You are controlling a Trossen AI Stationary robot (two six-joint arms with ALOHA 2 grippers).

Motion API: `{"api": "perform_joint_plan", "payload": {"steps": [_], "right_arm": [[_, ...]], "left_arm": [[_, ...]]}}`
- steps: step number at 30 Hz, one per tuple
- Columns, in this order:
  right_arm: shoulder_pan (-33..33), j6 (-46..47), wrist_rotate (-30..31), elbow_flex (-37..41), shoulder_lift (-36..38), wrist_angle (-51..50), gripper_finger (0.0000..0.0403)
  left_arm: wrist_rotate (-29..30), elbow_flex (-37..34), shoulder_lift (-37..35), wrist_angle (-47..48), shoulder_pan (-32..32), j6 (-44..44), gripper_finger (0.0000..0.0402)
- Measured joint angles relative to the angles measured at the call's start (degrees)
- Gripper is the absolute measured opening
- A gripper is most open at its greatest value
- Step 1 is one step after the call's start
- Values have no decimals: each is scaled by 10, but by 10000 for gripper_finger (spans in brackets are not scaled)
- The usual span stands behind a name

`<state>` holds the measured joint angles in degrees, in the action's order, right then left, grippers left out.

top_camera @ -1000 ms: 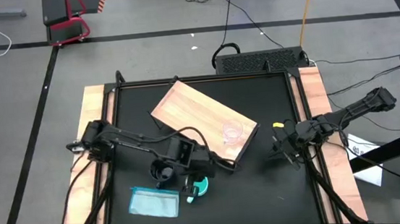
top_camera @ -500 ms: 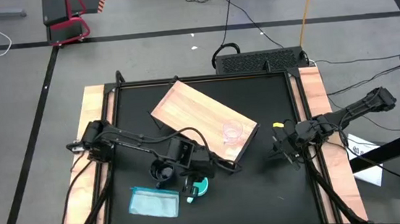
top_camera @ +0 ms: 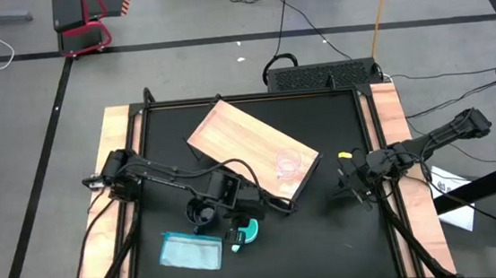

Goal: Stack small to large cups/mugs on shelf
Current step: Put the light blue mug on the shelf

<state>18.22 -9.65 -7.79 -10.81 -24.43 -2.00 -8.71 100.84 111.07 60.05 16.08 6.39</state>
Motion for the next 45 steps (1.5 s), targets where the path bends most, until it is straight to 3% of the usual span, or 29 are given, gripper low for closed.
{"api": "perform_joint_plan", "payload": {"steps": [14, 20, 38, 45], "right_arm": [[0, 7, 0, 35, 0, 40, 0], [0, 10, 0, 41, 0, 50, 0], [0, 10, 0, 41, 0, 55, 0], [0, 10, 0, 41, 0, 55, 0]], "left_arm": [[13, 0, 0, 10, 1, 4, 215], [13, 0, 0, 5, 1, 4, 265], [13, -2, 0, -1, 1, 9, 278], [14, -46, 2, -41, 0, -10, 278]]}}
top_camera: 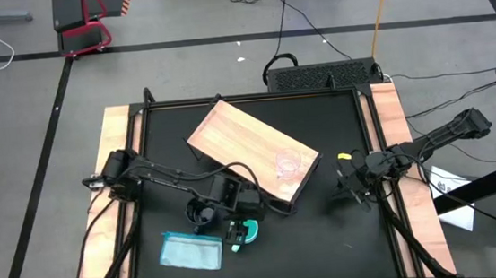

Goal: Stack small to large cups/mugs on shelf
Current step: Put the light blue mug on the shelf

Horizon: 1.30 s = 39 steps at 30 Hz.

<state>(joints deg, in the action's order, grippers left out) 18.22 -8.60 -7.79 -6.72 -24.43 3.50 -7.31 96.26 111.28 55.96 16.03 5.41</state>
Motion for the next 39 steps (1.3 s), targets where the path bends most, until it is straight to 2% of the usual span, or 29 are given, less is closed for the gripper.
{"api": "perform_joint_plan", "payload": {"steps": [10, 31, 34, 39], "right_arm": [[0, 0, 0, 0, 0, 2, 0], [0, 0, 0, 0, 0, 2, 0], [0, 0, 0, 0, 0, 5, 0], [0, 0, 0, 0, 0, 14, 0]], "left_arm": [[8, -40, 0, -29, 0, -4, 278], [24, -42, -1, -39, 0, -20, 278], [29, -42, -1, -40, -2, -22, 267], [29, -42, -1, -40, -7, -22, 222]]}}
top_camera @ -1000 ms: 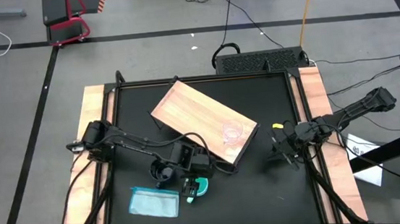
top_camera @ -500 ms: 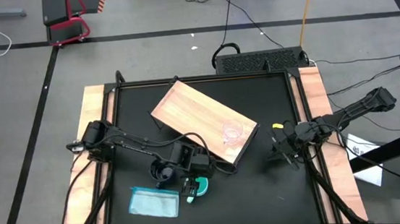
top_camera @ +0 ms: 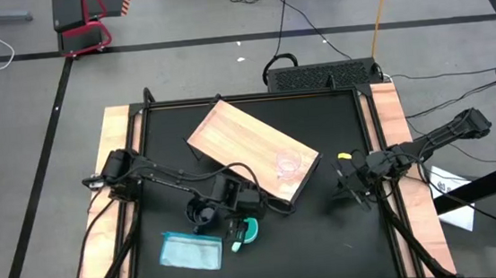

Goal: Stack small to large cups/mugs on shelf
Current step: Put the light blue mug on the shelf

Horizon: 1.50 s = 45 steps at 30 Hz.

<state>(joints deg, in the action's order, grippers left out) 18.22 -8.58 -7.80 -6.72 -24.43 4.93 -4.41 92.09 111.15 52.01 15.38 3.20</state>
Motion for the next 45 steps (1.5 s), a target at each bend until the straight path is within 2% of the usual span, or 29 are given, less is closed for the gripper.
{"api": "perform_joint_plan", "payload": {"steps": [5, 9, 24, 30, 45], "right_arm": [[0, 0, 0, 0, 0, 0, 0], [0, 0, 0, 0, 0, 0, 0], [0, 0, 0, 0, 0, 0, 0], [0, 0, 0, 0, 0, 0, 0], [0, 4, 0, 0, 0, 0, 0]], "left_arm": [[0, 0, 0, 0, -1, 0, 176], [-11, 0, 0, 0, -1, -7, 158], [-16, 0, 0, -7, -1, -20, 170], [15, 0, 5, -7, -1, -27, 171], [16, 0, 17, 2, -1, -35, 170]]}}
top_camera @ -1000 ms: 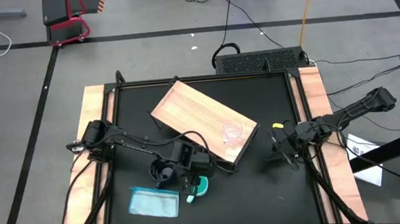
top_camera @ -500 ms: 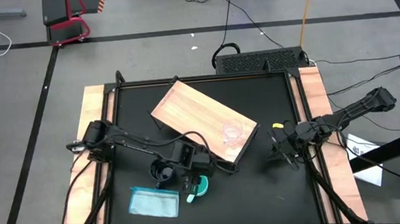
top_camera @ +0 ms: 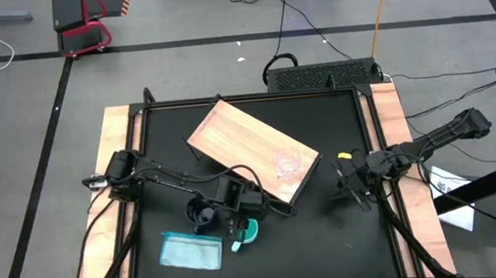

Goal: Stack small to large cups/mugs on shelf
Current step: Put the light blue mug on the shelf

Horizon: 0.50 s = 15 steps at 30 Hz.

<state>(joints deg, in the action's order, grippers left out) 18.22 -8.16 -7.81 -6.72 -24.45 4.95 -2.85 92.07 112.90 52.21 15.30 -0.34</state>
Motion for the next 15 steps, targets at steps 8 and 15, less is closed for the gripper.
{"api": "perform_joint_plan", "payload": {"steps": [8, 15], "right_arm": [[0, 2, 0, 0, 0, 0, 0], [0, 2, 0, 0, 0, 0, 0]], "left_arm": [[4, 0, 0, 0, 0, 0, 170], [14, 0, 0, -2, 0, -12, 154]]}}
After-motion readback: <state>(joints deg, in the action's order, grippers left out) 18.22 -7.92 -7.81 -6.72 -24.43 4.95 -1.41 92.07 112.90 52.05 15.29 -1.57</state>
